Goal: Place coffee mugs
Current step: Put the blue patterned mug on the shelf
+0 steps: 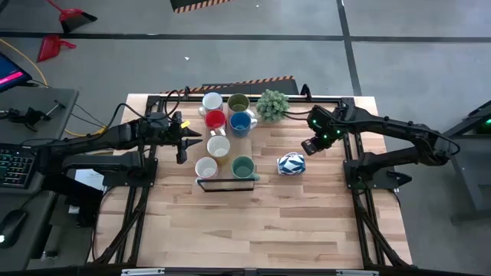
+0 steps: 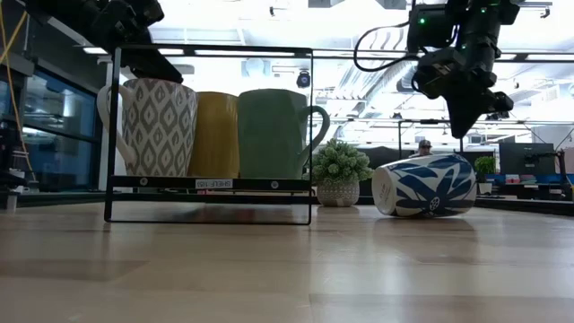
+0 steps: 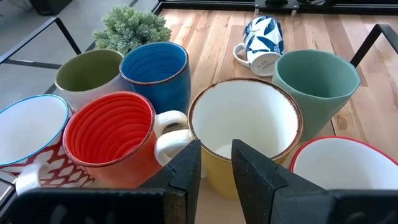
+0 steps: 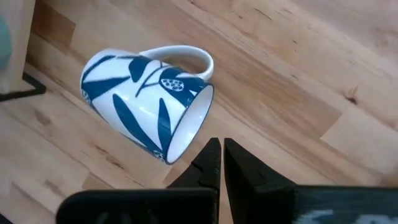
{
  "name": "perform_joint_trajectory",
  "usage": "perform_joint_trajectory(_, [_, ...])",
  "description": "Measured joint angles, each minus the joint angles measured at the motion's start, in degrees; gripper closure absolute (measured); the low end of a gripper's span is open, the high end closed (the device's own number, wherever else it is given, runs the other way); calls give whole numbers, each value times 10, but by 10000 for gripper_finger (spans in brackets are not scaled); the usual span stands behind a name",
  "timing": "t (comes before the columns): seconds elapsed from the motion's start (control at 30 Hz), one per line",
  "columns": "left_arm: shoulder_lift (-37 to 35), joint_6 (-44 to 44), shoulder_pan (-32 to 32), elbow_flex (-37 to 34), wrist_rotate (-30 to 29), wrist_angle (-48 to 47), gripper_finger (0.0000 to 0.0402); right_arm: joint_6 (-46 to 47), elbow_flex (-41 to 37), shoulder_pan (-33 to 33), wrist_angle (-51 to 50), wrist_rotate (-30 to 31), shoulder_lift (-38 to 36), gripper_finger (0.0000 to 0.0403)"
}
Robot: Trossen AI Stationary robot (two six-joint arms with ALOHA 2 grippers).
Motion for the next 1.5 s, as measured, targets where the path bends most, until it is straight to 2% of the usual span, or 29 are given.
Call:
perform_joint_trajectory(0.3, [0, 0, 0, 0, 0, 0, 323, -13, 0, 0, 36, -8, 0, 402])
perform_joint_trajectory(0.37, [0, 0, 0, 0, 0, 0, 323, -22, 0, 0, 58, -35, 0, 402])
perform_joint_trajectory(0.47, [0, 0, 0, 0, 0, 0, 323, -24, 0, 0, 107, -114, 0, 402])
perform_joint_trajectory(0.57, [0, 0, 0, 0, 0, -4, 323, -30, 0, 1, 114, -158, 0, 395])
perform_joint_trajectory(0.7, [0, 0, 0, 0, 0, -8, 323, -52, 0, 7, 116, -174, 0, 367])
perform_joint_trajectory(0.8, [0, -2, 0, 0, 0, -14, 323, -71, 0, 11, 122, -202, 0, 333])
perform_joint_trajectory(0.9, [0, -11, 0, 0, 0, -15, 323, -77, 0, 17, 117, -202, 0, 296])
perform_joint_trajectory(1.0, [0, -17, 0, 0, 0, -15, 323, -81, 0, 17, 94, -169, 0, 264])
perform_joint_trajectory(1.2, [0, -16, 0, 0, 0, -17, 323, -60, -1, 17, 52, -5, -17, 229])
perform_joint_trajectory(1.37, [0, -17, 0, 0, 0, -24, 323, -46, -1, 22, 54, 21, -40, 224])
perform_joint_trajectory(1.5, [0, -16, 0, 0, 0, -32, 323, -33, -1, 36, 33, 74, -49, 224])
